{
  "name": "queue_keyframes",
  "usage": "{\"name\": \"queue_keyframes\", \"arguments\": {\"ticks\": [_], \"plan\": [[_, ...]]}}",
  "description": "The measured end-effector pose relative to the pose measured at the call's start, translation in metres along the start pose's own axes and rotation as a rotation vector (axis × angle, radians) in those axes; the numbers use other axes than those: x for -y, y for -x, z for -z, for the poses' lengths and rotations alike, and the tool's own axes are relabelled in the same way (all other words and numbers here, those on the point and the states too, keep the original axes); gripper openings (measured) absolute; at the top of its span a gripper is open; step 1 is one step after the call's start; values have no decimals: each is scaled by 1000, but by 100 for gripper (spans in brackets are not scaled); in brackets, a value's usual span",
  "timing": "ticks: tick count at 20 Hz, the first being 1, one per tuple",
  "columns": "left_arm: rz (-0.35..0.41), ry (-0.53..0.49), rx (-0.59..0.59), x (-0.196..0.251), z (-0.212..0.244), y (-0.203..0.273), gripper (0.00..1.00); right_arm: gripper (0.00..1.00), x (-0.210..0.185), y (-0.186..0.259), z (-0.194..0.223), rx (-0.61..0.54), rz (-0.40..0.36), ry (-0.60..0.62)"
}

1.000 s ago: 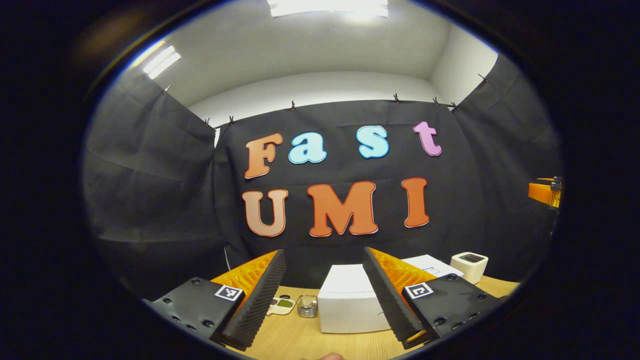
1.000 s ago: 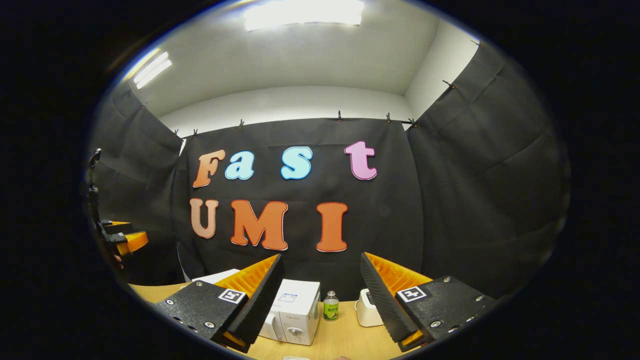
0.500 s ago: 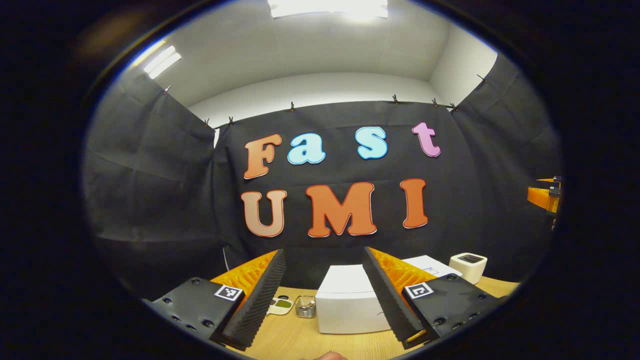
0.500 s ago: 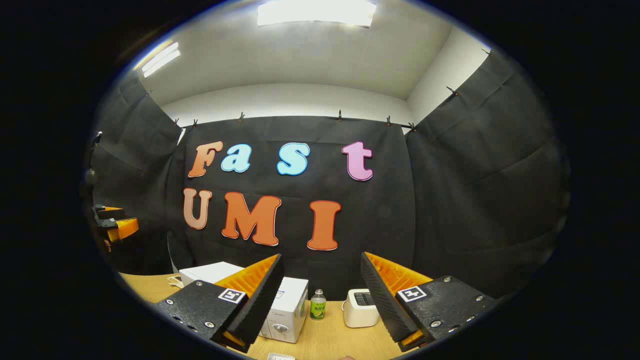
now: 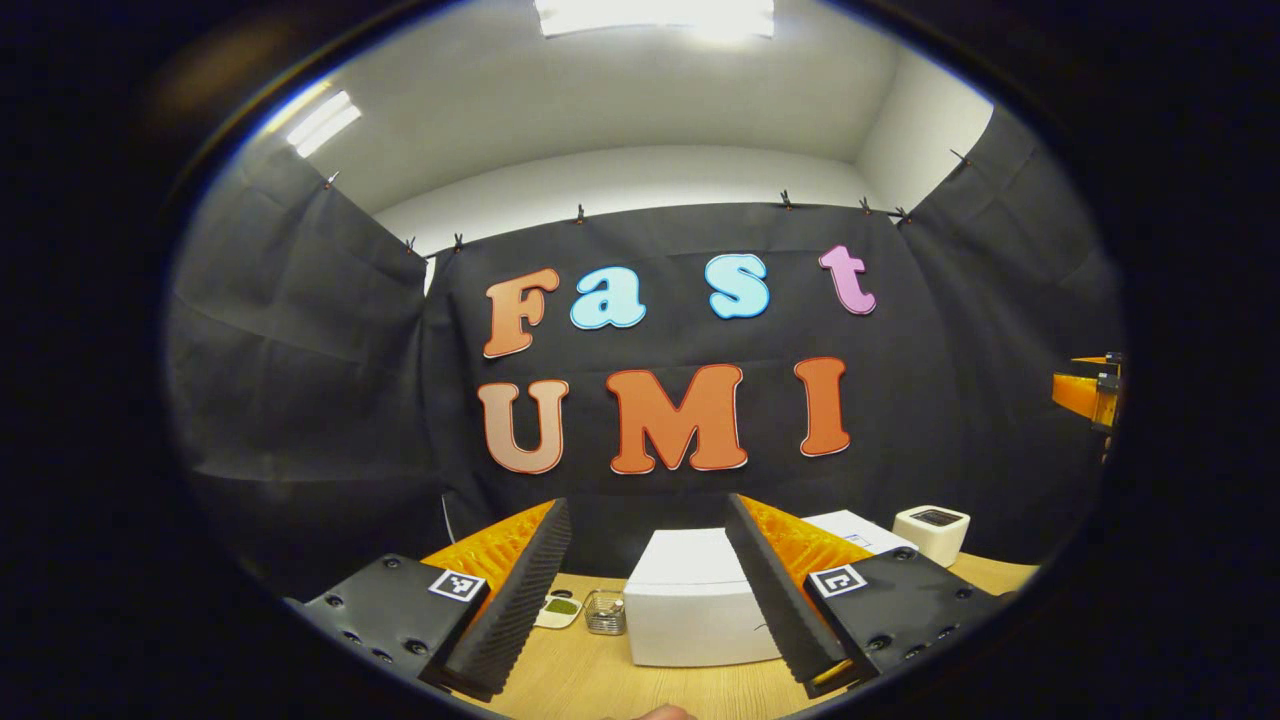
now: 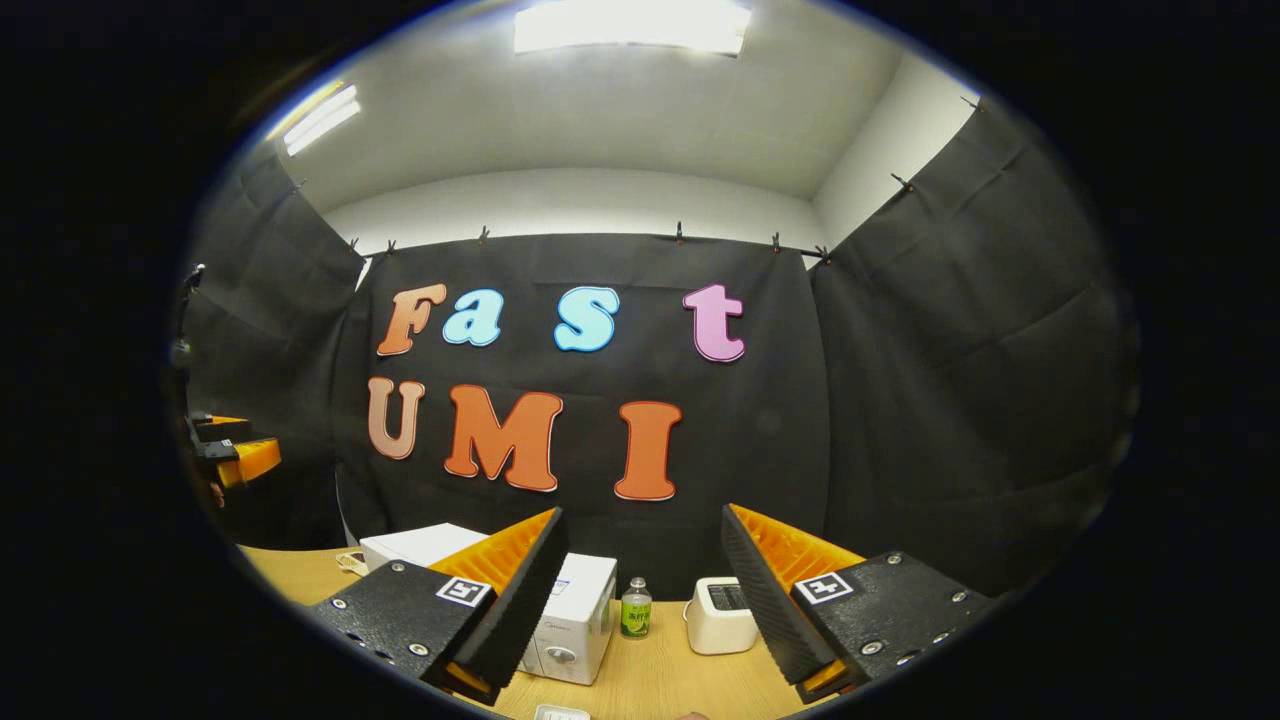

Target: Open the microwave oven with the left hand, put the food in, and close the microwave oven.

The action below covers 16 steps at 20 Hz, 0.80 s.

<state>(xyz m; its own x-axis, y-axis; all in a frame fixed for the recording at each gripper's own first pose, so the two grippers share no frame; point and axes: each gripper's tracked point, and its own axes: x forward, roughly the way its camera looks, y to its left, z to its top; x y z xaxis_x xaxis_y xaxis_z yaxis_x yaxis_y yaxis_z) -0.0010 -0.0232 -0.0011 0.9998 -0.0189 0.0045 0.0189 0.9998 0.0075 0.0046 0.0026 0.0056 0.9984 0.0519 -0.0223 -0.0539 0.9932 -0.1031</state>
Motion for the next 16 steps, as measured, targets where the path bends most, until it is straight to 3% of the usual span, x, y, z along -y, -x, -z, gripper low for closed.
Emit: {"name": "queue_keyframes", "arguments": {"ticks": [16], "plan": [[53, 33, 2, 43, 15, 6, 98, 94, 14, 11, 18, -7, -10, 0]]}}
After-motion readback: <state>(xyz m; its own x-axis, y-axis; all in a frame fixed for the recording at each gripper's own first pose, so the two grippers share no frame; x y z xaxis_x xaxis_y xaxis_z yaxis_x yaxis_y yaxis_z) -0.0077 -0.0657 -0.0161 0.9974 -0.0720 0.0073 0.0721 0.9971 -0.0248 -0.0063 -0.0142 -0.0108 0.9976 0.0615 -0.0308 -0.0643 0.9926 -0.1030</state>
